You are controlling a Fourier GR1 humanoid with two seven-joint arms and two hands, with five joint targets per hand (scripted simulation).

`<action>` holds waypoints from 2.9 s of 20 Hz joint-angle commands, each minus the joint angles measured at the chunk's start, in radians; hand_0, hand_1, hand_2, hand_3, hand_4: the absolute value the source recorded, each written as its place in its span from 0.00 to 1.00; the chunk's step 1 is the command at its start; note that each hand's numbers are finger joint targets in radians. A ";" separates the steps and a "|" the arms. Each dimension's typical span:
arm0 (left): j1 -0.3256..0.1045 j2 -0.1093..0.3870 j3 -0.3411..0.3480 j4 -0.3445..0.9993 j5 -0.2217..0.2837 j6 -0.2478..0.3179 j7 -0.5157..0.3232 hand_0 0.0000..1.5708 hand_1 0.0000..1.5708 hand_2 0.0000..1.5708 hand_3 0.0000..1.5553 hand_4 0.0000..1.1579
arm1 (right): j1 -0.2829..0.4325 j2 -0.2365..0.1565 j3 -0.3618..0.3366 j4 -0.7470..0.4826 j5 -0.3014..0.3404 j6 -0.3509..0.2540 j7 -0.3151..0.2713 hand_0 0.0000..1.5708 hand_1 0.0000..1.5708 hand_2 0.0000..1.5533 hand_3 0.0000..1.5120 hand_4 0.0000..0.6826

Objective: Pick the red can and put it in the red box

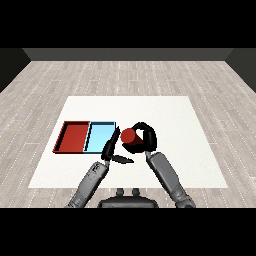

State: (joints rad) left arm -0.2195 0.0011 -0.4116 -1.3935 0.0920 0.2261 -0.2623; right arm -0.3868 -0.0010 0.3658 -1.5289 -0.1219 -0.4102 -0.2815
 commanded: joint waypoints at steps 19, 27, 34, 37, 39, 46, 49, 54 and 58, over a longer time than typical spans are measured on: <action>-0.152 -0.001 -0.030 0.186 0.175 0.006 -0.066 0.00 0.00 0.00 0.00 0.00 | 0.036 0.001 0.129 0.036 -0.131 -0.033 -0.150 0.96 0.96 0.94 0.94 0.96; -0.105 -0.001 -0.101 0.077 0.170 0.034 -0.015 0.00 0.00 0.00 0.00 0.00 | -0.012 0.001 0.221 -0.012 -0.128 -0.145 -0.076 0.97 0.97 0.94 0.93 0.95; -0.139 0.000 -0.099 0.122 0.291 0.258 -0.038 0.92 0.92 0.94 0.92 0.96 | -0.040 0.000 0.251 0.042 -0.149 -0.177 -0.098 0.99 0.99 0.94 0.92 0.96; -0.061 0.000 -0.117 0.114 0.200 0.253 -0.042 1.00 1.00 0.99 0.95 0.97 | 0.004 -0.019 0.156 0.012 -0.138 -0.070 -0.090 0.95 0.95 0.93 0.92 0.96; -0.169 -0.001 -0.135 0.172 0.266 0.305 -0.048 1.00 1.00 1.00 0.95 0.96 | -0.017 0.000 0.228 0.011 -0.136 -0.147 -0.089 0.96 0.96 0.93 0.92 0.96; -0.072 -0.001 -0.165 0.126 0.259 0.352 -0.141 1.00 1.00 0.99 0.95 0.98 | 0.001 -0.013 0.208 -0.092 -0.074 -0.139 0.021 0.95 0.95 0.93 0.92 0.94; -0.132 -0.001 -0.133 0.149 0.292 0.347 -0.200 1.00 1.00 1.00 0.96 0.98 | -0.026 0.001 0.167 -0.028 -0.155 -0.085 -0.020 0.95 0.95 0.92 0.91 0.87; -0.158 -0.001 -0.118 0.157 0.301 0.338 -0.223 1.00 1.00 1.00 0.97 0.99 | -0.047 0.001 0.182 0.037 -0.078 -0.118 0.040 0.00 0.00 0.00 0.00 0.00; -0.204 -0.001 -0.116 0.216 0.311 0.346 -0.232 1.00 1.00 1.00 0.97 0.99 | -0.080 0.001 0.185 0.060 -0.053 -0.149 0.082 0.00 0.00 0.00 0.00 0.00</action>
State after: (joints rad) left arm -0.3696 0.0094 -0.5328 -1.1973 0.3900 0.5646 -0.4788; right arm -0.4424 -0.0013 0.5449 -1.5020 -0.1998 -0.5309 -0.2406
